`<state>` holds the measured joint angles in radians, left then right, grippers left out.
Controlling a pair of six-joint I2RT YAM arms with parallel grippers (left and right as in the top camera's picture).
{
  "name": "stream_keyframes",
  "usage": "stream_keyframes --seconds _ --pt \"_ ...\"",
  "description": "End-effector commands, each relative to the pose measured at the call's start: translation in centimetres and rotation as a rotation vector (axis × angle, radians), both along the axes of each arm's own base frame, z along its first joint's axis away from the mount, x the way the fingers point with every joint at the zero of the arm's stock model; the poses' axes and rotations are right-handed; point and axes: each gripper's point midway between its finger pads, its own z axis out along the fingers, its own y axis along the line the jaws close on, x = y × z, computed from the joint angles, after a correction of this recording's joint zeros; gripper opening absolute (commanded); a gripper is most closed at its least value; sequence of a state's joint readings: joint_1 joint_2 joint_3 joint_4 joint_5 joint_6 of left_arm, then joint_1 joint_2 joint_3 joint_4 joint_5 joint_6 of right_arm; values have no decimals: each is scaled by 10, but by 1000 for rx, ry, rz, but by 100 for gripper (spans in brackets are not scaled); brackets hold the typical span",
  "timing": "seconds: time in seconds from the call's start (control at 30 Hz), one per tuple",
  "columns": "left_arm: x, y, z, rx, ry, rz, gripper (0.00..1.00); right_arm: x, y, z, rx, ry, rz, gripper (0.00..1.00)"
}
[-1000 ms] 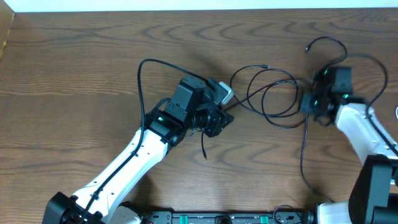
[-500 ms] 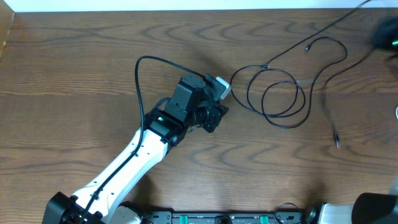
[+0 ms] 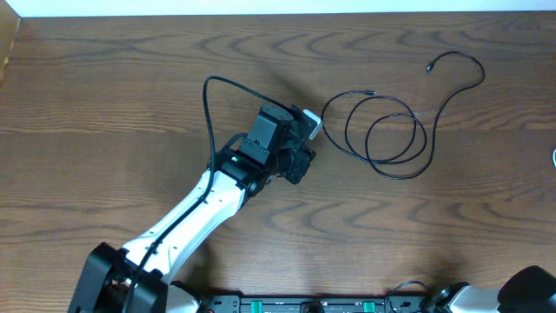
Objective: Untangle cables
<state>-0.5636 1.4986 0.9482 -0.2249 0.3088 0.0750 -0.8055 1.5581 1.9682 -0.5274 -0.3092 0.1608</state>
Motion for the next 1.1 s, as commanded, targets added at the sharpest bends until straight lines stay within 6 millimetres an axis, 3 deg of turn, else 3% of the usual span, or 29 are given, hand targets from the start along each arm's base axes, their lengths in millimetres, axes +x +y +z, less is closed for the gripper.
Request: stream_keyframes --seconds 0.0,0.07,0.2,0.37,0.47,0.57,0.83,0.9,0.93,0.97,1.0,1.03,1.07 --pt "3 1 -1 7 -7 8 33 11 -23 -26 71 28 0 1" --pt "3 1 -1 7 -7 8 34 18 -38 -50 113 66 -12 1" --pt "3 1 -1 7 -7 8 48 25 -65 -96 175 149 -33 1" --pt "3 1 -1 7 -6 8 52 16 -106 -154 260 252 -128 1" --pt "3 1 -1 7 -7 8 71 3 -129 -178 301 284 -181 1" --pt "4 1 -1 7 -8 8 84 -9 -145 -194 333 299 -216 1" --pt "4 2 -2 11 -8 10 95 -27 -163 -205 362 306 -259 1" --pt "4 2 -2 11 -8 11 97 -27 -162 -206 372 302 -262 24" --pt "4 2 -2 11 -8 10 97 -27 -162 -207 376 303 -262 41" --pt "4 2 -2 11 -8 11 97 -26 -160 -208 388 303 -262 74" --pt "4 2 -2 11 -8 11 98 -26 -159 -209 398 299 -262 88" --pt "4 2 -2 11 -8 10 98 -24 -157 -209 408 298 -256 99" --pt "4 2 -2 11 -8 10 98 -21 -152 -211 417 302 -240 99"
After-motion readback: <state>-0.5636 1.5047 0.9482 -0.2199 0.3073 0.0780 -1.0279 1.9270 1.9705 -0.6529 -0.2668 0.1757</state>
